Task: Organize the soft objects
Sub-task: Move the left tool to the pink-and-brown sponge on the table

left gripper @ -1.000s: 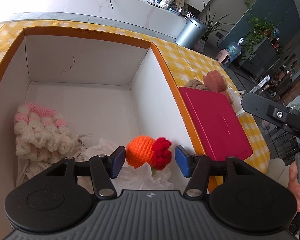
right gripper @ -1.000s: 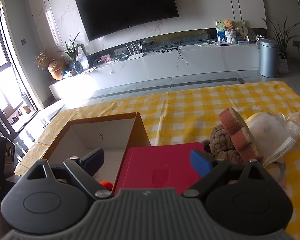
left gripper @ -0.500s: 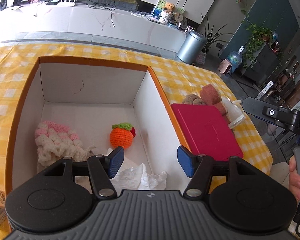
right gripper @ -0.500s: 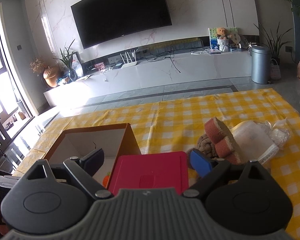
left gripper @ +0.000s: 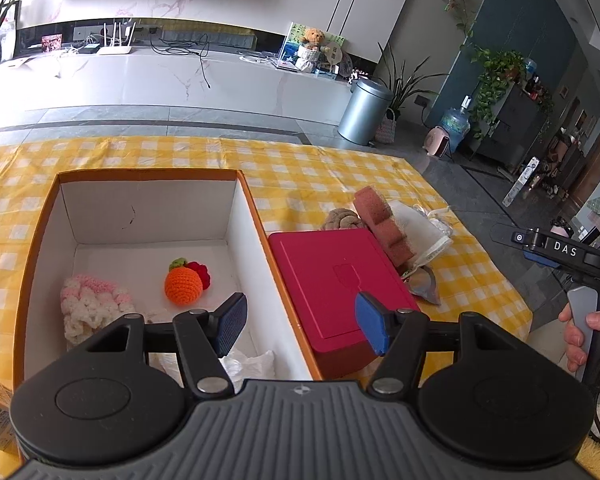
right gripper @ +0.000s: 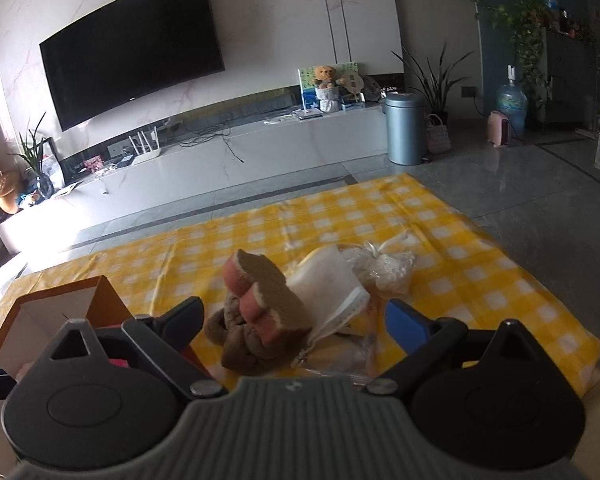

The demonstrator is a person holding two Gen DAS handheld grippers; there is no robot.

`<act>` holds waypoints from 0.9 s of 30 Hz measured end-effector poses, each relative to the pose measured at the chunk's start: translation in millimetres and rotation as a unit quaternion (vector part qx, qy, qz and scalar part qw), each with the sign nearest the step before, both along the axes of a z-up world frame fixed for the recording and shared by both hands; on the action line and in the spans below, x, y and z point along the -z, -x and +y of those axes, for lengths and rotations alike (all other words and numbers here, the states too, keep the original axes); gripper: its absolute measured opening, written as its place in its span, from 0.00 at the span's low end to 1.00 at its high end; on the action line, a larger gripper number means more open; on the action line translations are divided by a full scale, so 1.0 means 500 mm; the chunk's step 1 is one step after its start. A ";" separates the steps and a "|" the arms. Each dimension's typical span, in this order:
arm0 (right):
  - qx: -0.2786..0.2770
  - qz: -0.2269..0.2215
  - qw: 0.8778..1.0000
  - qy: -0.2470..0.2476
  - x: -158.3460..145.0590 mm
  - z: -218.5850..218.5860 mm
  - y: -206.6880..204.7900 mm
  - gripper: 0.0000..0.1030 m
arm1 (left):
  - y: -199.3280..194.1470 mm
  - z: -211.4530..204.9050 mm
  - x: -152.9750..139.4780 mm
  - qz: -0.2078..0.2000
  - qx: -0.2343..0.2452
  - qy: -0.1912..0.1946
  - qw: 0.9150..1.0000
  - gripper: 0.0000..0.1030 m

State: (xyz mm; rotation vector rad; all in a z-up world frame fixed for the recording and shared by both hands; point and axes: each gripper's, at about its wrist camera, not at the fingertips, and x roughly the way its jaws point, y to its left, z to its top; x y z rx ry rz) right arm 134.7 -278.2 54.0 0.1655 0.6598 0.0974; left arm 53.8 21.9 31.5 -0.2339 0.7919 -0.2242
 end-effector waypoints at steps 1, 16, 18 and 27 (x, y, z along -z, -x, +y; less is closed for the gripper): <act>0.008 0.008 1.000 0.000 0.003 -0.011 -0.003 0.93 | -0.003 -0.015 0.000 0.004 0.000 -0.005 1.000 0.71; 0.052 0.068 0.996 -0.028 0.088 -0.102 -0.047 0.94 | -0.062 -0.229 0.016 0.027 0.041 -0.096 0.994 0.71; 0.066 0.082 0.994 -0.026 0.111 -0.115 -0.066 0.94 | -0.070 -0.246 0.017 0.027 0.053 -0.112 0.992 0.71; 0.077 0.146 0.983 -0.085 0.211 -0.155 -0.142 0.94 | -0.121 -0.298 0.028 0.033 0.055 -0.155 0.986 0.71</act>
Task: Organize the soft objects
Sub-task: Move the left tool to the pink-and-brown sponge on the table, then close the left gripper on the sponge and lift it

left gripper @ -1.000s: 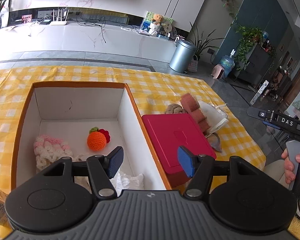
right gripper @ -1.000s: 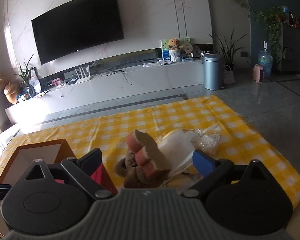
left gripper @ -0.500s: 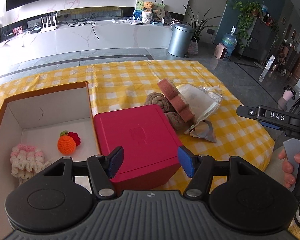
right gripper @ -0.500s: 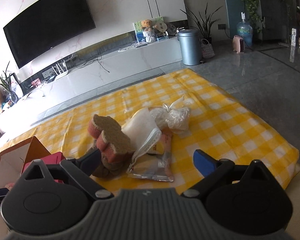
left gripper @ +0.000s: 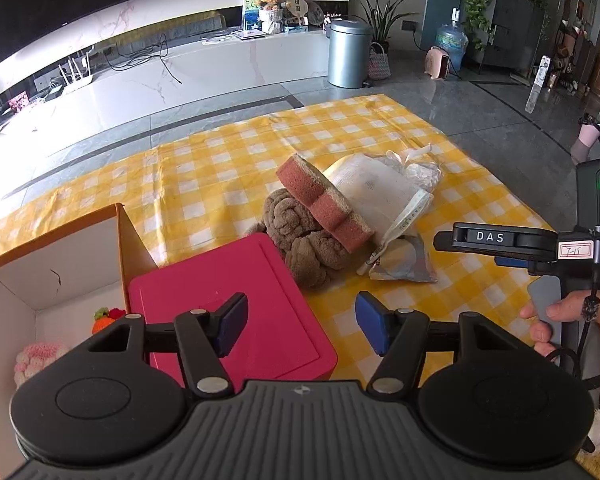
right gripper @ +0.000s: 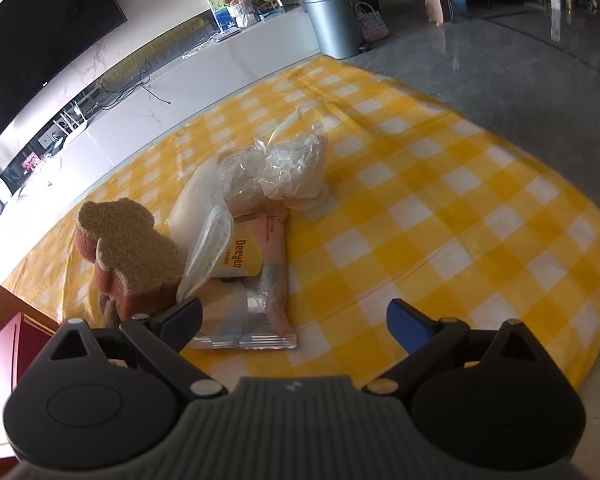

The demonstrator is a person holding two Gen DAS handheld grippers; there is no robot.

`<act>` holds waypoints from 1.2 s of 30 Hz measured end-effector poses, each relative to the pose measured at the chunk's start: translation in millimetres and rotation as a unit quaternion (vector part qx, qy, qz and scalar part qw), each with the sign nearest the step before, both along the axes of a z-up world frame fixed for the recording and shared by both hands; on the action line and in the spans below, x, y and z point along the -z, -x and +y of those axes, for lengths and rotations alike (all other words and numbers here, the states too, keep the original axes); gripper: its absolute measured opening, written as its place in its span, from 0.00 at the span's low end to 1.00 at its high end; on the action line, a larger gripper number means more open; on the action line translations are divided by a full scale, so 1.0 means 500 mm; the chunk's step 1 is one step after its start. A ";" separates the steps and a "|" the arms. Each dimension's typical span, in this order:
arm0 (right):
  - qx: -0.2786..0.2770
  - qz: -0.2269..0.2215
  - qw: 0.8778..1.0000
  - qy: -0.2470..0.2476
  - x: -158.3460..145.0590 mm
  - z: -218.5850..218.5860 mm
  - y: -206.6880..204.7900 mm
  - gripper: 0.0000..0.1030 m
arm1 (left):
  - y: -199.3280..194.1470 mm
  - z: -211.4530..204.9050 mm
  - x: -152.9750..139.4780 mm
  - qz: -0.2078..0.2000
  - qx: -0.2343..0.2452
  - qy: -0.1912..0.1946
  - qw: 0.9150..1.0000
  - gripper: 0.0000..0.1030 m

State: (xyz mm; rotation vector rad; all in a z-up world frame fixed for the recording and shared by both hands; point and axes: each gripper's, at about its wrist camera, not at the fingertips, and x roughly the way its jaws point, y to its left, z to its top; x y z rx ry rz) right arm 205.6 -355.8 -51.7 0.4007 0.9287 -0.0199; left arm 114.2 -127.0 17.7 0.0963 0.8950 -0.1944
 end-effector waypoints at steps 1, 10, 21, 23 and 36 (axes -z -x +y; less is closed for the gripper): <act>0.000 0.004 1.000 -0.013 0.009 0.000 -0.011 0.94 | -0.006 -0.003 0.000 0.001 -0.002 -0.002 1.000 0.71; -0.025 -0.015 1.000 0.003 -0.001 0.034 -0.025 0.94 | -0.088 -0.008 -0.003 0.020 -0.023 0.034 0.999 0.71; 0.000 -0.004 0.999 -0.040 0.014 0.003 -0.023 0.94 | -0.227 -0.043 0.056 0.105 -0.042 0.106 0.988 0.66; 0.003 -0.006 0.999 -0.046 0.011 0.006 -0.024 0.94 | -0.246 -0.045 0.074 0.126 -0.050 0.117 0.984 0.66; 0.035 -0.018 0.999 -0.031 0.008 -0.016 -0.017 0.94 | -0.317 -0.059 0.145 0.150 -0.103 0.151 0.972 0.38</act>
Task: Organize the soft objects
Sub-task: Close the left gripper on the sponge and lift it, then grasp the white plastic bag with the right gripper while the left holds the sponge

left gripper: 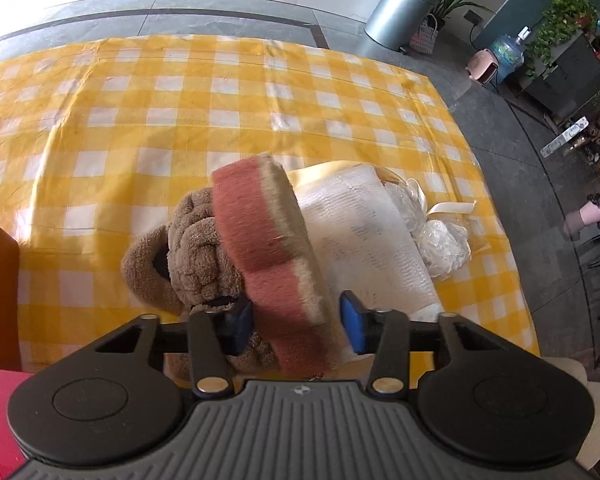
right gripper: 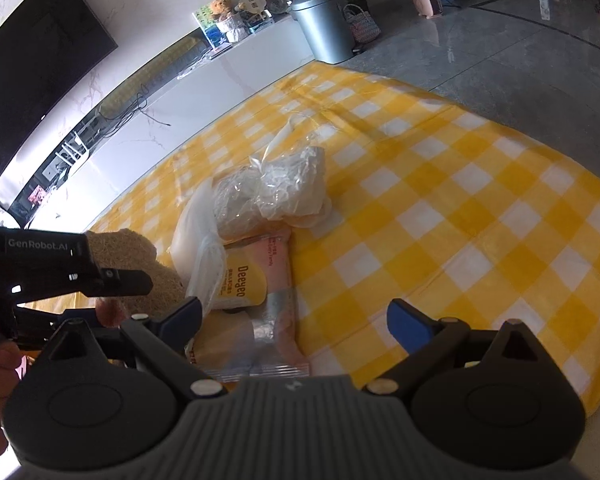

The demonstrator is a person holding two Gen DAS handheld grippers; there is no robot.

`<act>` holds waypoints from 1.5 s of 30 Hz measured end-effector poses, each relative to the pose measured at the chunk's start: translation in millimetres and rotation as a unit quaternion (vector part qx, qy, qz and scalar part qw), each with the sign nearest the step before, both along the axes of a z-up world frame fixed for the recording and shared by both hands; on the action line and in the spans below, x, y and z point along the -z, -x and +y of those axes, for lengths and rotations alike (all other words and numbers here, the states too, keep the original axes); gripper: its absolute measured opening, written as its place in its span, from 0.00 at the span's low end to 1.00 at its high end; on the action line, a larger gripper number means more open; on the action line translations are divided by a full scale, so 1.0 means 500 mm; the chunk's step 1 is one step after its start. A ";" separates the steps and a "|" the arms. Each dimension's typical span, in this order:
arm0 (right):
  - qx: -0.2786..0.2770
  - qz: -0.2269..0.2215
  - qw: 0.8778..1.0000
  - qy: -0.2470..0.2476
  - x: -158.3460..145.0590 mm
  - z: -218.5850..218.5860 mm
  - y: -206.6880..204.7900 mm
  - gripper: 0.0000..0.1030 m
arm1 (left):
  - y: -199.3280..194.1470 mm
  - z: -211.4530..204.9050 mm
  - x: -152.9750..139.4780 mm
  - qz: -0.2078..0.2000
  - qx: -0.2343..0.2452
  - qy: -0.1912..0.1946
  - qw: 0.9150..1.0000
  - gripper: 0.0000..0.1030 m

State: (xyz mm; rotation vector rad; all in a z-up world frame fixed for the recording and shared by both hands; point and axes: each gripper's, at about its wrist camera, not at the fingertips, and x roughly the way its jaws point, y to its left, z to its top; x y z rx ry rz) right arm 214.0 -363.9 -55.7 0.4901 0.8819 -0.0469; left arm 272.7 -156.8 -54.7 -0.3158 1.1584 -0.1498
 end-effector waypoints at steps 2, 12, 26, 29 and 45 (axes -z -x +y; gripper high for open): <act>0.006 -0.001 1.000 -0.003 0.002 -0.006 0.002 0.94 | 0.000 0.004 0.003 -0.007 -0.005 0.004 1.000 0.37; 0.016 -0.085 0.968 -0.235 0.011 -0.046 -0.003 0.84 | 0.085 0.035 -0.068 -0.069 0.021 0.010 0.997 0.36; -0.017 -0.059 0.990 -0.130 0.027 0.038 -0.061 0.63 | 0.210 0.125 -0.185 -0.116 0.055 0.031 0.991 0.36; -0.030 -0.069 0.991 -0.106 0.023 0.054 -0.068 0.59 | 0.223 0.136 -0.186 -0.120 0.059 0.021 0.991 0.36; -0.063 -0.058 0.992 -0.092 0.039 0.079 -0.079 0.05 | 0.242 0.137 -0.187 -0.111 0.071 0.016 0.991 0.36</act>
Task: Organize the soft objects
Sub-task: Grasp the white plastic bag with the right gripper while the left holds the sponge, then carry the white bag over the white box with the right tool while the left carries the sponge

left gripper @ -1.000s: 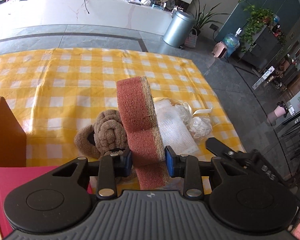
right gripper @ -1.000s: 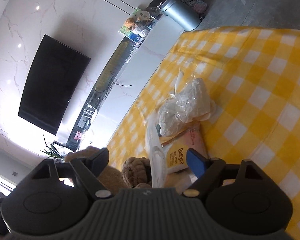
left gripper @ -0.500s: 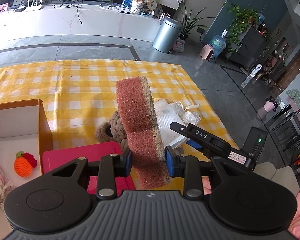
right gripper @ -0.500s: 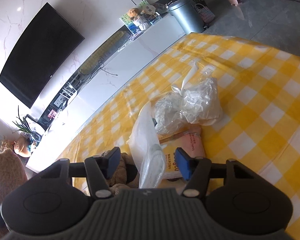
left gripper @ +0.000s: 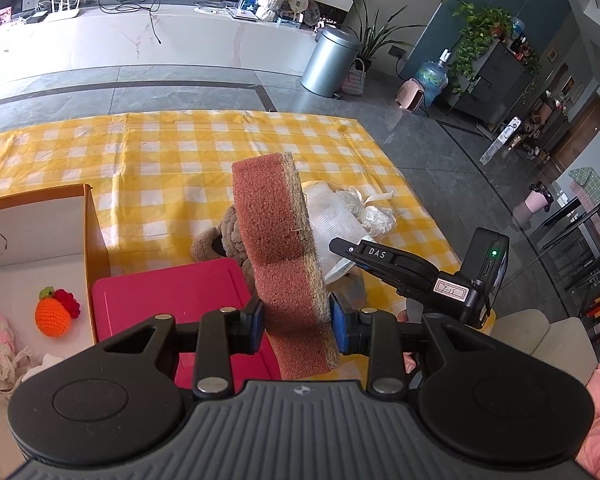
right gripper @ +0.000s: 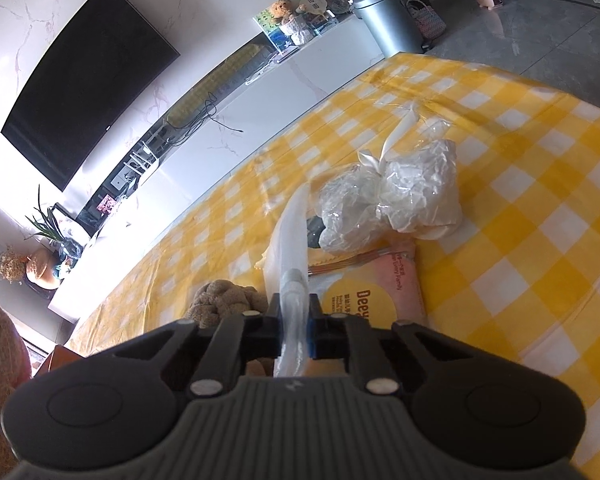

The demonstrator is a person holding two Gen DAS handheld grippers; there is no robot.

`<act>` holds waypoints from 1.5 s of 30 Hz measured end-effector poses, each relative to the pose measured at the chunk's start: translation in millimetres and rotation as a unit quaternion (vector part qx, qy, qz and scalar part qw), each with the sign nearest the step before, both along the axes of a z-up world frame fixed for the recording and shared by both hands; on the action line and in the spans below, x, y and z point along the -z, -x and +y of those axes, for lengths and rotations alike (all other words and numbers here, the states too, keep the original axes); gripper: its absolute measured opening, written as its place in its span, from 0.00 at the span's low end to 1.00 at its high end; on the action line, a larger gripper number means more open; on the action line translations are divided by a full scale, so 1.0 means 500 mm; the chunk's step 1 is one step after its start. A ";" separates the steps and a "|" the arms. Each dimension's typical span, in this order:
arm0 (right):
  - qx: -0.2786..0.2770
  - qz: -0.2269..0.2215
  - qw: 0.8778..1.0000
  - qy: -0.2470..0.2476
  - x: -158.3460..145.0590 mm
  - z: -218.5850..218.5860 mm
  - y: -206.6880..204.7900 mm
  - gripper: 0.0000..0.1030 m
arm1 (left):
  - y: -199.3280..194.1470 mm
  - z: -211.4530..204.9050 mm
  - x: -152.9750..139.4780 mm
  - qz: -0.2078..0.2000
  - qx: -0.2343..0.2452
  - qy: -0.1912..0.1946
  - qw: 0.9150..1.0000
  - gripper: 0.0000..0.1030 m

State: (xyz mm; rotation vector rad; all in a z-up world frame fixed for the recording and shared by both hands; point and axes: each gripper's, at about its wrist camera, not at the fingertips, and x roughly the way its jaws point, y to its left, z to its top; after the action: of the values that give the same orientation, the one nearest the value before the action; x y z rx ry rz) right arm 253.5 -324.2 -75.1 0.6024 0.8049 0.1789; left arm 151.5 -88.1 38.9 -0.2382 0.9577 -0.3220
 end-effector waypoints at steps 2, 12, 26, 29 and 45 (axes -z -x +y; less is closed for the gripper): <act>0.001 -0.001 1.000 0.000 -0.002 -0.003 0.002 0.03 | 0.004 0.002 -0.004 -0.002 0.001 -0.002 1.000 0.36; 0.020 -0.023 1.000 0.004 -0.038 -0.026 0.038 0.02 | 0.034 0.053 -0.013 -0.023 -0.010 -0.003 1.000 0.36; 0.074 -0.154 0.985 -0.013 -0.192 -0.074 0.161 0.00 | 0.127 0.225 -0.026 -0.043 -0.075 0.061 0.994 0.36; 0.060 -0.189 0.980 -0.004 -0.237 -0.052 0.189 0.00 | 0.147 0.288 -0.028 -0.055 -0.103 0.090 0.989 0.36; -0.136 -0.280 0.948 0.064 -0.377 0.289 0.255 0.00 | 0.206 0.510 0.032 -0.101 -0.206 0.109 0.967 0.36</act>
State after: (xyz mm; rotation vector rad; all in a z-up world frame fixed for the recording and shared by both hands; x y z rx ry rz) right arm 126.1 -179.6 113.2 0.2890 0.3380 0.5216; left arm 48.3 167.2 22.7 -0.5859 0.6504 -0.0647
